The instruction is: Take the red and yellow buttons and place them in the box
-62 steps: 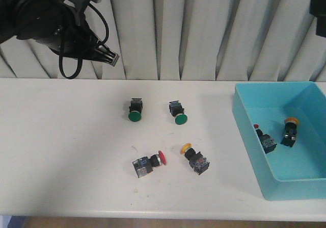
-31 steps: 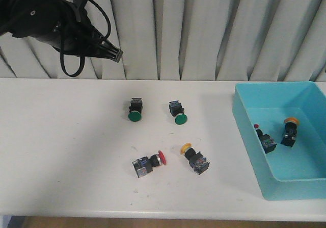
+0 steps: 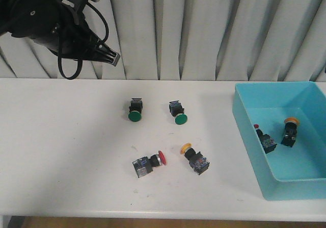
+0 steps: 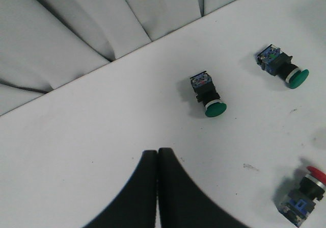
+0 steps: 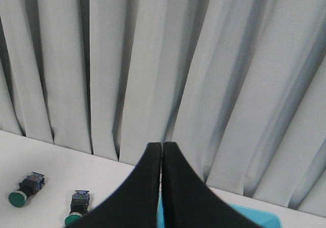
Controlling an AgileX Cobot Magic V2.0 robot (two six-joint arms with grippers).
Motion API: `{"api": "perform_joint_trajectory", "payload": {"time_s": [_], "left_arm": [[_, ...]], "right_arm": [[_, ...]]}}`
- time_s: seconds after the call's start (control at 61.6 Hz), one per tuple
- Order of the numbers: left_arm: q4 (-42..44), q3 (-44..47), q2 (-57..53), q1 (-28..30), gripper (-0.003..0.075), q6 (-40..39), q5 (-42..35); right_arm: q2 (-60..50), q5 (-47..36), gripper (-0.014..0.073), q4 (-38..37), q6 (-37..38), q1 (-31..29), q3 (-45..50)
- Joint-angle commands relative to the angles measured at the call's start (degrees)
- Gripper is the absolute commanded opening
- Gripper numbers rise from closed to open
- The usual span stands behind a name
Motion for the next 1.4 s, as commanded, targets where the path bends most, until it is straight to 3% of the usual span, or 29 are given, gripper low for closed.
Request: {"api": "perform_joint_trajectory", "payload": {"time_s": [0.0, 0.26, 0.341, 0.568, 0.666, 0.861, 1.055, 1.185, 1.38], "left_arm": [[1.04, -1.36, -2.51, -0.09, -0.0008, -0.65, -2.25], [4.42, -0.89, -4.00, 0.34, -0.0008, -0.10, -4.11], [3.59, 3.91, -8.98, 1.49, -0.0008, -0.37, -9.14], [1.55, 40.62, -33.06, 9.94, -0.0008, -0.37, -42.28], [-2.53, 56.54, -44.86, 15.77, -0.0006, -0.37, -50.07], [-3.91, 80.00, -68.88, 25.83, -0.0006, 2.82, -51.76], [-8.90, 94.24, -87.71, 30.69, -0.0006, 7.52, -55.14], [-11.02, 99.70, -94.28, 32.31, -0.0006, 7.01, -56.40], [-10.93, 99.66, -95.14, 32.54, -0.0006, 6.93, -55.22]], "right_arm": [[-0.51, -4.00, -0.0008, 0.28, -0.38, -0.06, -1.57], [-0.51, -3.98, -0.0008, 0.28, -0.44, -0.06, -1.57], [-0.51, -3.91, -0.0008, 0.28, -0.44, -0.06, -1.57], [-0.51, -3.80, -0.0008, 0.28, -0.44, -0.06, -1.57], [-0.51, -3.80, -0.0008, 0.28, -0.38, -0.06, -1.57], [-0.51, -3.80, -0.0008, 0.28, -0.38, -0.06, -1.57], [-0.51, -3.80, -0.0008, 0.28, -0.38, -0.06, -1.57], [-0.51, -3.80, -0.0008, 0.28, -0.38, -0.06, -1.57], [-0.51, -3.85, -0.0008, 0.28, -0.38, -0.06, -1.57]]}}
